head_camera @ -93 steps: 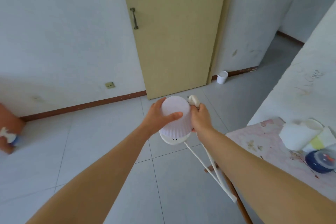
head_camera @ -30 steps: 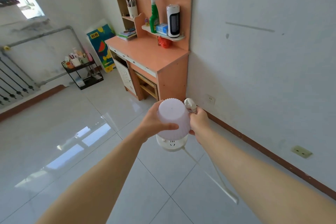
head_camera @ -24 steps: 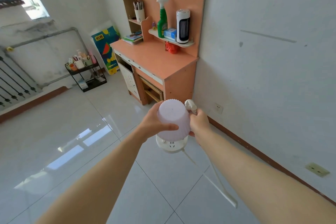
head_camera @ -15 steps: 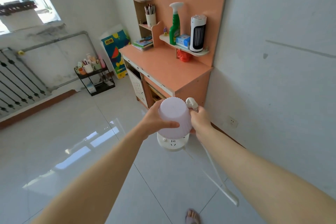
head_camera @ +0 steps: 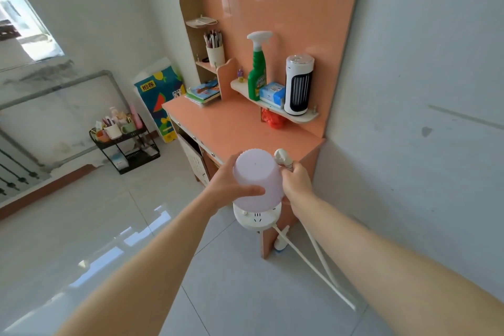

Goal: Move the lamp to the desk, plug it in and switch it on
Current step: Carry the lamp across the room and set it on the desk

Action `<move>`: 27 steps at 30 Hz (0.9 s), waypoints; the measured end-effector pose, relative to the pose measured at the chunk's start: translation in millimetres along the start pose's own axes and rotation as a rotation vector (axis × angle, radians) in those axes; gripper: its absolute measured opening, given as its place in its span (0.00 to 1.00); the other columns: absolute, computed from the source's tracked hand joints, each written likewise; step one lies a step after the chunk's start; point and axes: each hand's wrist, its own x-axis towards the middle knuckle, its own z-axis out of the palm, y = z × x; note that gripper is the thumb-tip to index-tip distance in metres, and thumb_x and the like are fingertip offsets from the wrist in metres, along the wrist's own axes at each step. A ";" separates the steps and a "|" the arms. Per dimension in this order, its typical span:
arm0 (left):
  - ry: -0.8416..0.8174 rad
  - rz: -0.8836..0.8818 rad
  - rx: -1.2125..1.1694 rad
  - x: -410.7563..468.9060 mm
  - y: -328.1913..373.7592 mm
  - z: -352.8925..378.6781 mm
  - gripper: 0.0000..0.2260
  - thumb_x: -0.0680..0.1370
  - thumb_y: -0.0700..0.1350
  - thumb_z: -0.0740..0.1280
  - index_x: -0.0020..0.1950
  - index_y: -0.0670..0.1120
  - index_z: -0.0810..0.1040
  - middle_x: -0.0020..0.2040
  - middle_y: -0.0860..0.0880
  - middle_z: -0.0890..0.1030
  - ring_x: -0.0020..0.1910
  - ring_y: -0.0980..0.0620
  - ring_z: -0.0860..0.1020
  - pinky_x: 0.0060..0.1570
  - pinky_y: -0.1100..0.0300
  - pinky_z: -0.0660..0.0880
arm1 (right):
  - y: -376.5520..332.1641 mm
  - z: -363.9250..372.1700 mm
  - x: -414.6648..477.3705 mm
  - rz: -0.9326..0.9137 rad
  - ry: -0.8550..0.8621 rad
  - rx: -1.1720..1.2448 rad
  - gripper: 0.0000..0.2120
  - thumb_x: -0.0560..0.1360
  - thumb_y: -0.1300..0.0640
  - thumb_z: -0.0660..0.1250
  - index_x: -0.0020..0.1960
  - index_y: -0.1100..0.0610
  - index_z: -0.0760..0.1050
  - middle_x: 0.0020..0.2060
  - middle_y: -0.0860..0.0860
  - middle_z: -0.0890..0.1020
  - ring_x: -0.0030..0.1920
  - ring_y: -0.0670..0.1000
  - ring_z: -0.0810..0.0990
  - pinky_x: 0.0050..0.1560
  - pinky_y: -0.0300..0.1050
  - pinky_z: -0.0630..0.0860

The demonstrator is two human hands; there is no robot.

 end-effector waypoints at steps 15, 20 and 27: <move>-0.194 0.120 0.108 247.2 3.4 -43.2 0.37 0.61 0.48 0.80 0.65 0.59 0.65 0.59 0.55 0.71 0.60 0.50 0.69 0.55 0.53 0.70 | -55.4 47.2 189.4 0.035 0.283 0.043 0.15 0.79 0.56 0.55 0.63 0.58 0.71 0.59 0.57 0.79 0.61 0.59 0.76 0.63 0.58 0.73; -0.236 0.112 0.111 299.1 0.0 -37.0 0.43 0.60 0.47 0.80 0.70 0.55 0.63 0.65 0.52 0.71 0.63 0.50 0.69 0.62 0.48 0.71 | -54.6 50.7 235.2 0.046 0.340 0.029 0.13 0.78 0.58 0.55 0.59 0.59 0.73 0.56 0.58 0.79 0.58 0.59 0.77 0.59 0.55 0.72; -0.259 0.104 0.026 343.4 0.2 -21.6 0.38 0.61 0.46 0.80 0.67 0.53 0.66 0.62 0.52 0.73 0.62 0.51 0.71 0.57 0.51 0.73 | -56.6 41.7 280.6 0.041 0.389 -0.007 0.13 0.79 0.56 0.55 0.60 0.58 0.72 0.48 0.52 0.77 0.53 0.57 0.77 0.54 0.53 0.72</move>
